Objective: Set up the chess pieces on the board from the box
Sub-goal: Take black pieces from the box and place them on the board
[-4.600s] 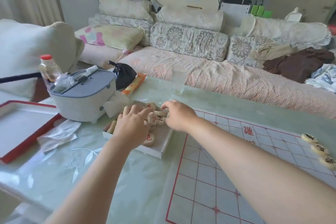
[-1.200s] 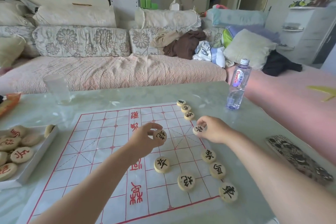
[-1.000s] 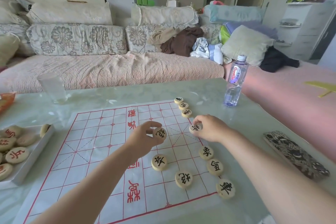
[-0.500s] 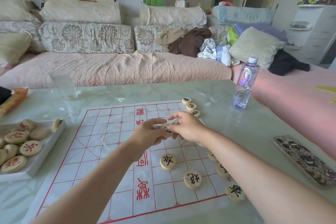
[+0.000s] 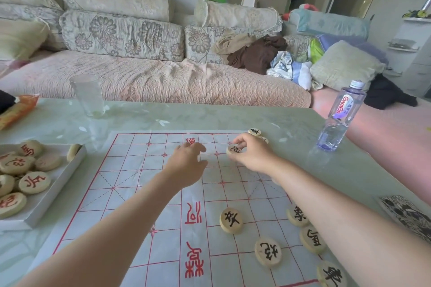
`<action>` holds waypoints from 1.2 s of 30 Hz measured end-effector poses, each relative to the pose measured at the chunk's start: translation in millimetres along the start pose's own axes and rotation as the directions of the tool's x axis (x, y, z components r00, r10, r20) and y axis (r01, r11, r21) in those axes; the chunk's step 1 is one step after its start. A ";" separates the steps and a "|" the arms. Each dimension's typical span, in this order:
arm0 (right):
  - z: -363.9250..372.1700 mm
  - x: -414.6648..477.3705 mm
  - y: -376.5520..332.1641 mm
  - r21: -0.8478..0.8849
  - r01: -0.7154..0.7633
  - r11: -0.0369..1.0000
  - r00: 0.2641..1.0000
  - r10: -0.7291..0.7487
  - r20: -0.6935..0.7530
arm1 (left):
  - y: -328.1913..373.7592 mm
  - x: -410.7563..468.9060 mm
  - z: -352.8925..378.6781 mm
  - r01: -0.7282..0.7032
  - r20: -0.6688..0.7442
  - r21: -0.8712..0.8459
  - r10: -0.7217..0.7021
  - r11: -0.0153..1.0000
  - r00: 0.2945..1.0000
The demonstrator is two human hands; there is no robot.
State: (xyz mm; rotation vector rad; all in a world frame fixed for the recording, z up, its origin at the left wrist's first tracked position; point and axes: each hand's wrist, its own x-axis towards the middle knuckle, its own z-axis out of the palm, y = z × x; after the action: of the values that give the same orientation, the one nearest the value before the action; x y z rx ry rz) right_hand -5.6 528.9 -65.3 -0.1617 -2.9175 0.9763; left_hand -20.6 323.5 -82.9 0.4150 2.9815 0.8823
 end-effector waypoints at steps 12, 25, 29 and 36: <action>18.6 57.4 -0.1 -0.294 -0.001 0.956 0.998 -0.019 -0.067 | -35.9 4.5 11.8 -0.107 -0.052 0.229 0.122 0.968 0.991; 28.1 36.0 -69.5 -0.273 0.165 0.948 0.985 -0.173 -0.004 | -51.5 -7.3 -26.7 -0.042 -0.179 0.110 0.062 0.993 0.982; 50.7 23.6 -118.2 -0.195 0.237 0.952 0.971 -0.235 0.036 | -82.7 -25.6 -65.6 0.025 -0.270 0.073 -0.004 0.997 0.963; 111.7 1.5 -216.8 -0.107 0.400 0.910 0.910 -0.381 0.164 | -157.8 -82.6 -142.8 0.181 -0.384 0.152 -0.111 0.972 0.917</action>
State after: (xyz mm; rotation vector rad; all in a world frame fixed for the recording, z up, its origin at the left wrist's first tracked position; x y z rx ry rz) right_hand -34.6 290.4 -23.6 0.4903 -2.9636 0.7452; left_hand 8.4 99.0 -53.0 0.0170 3.4008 0.7463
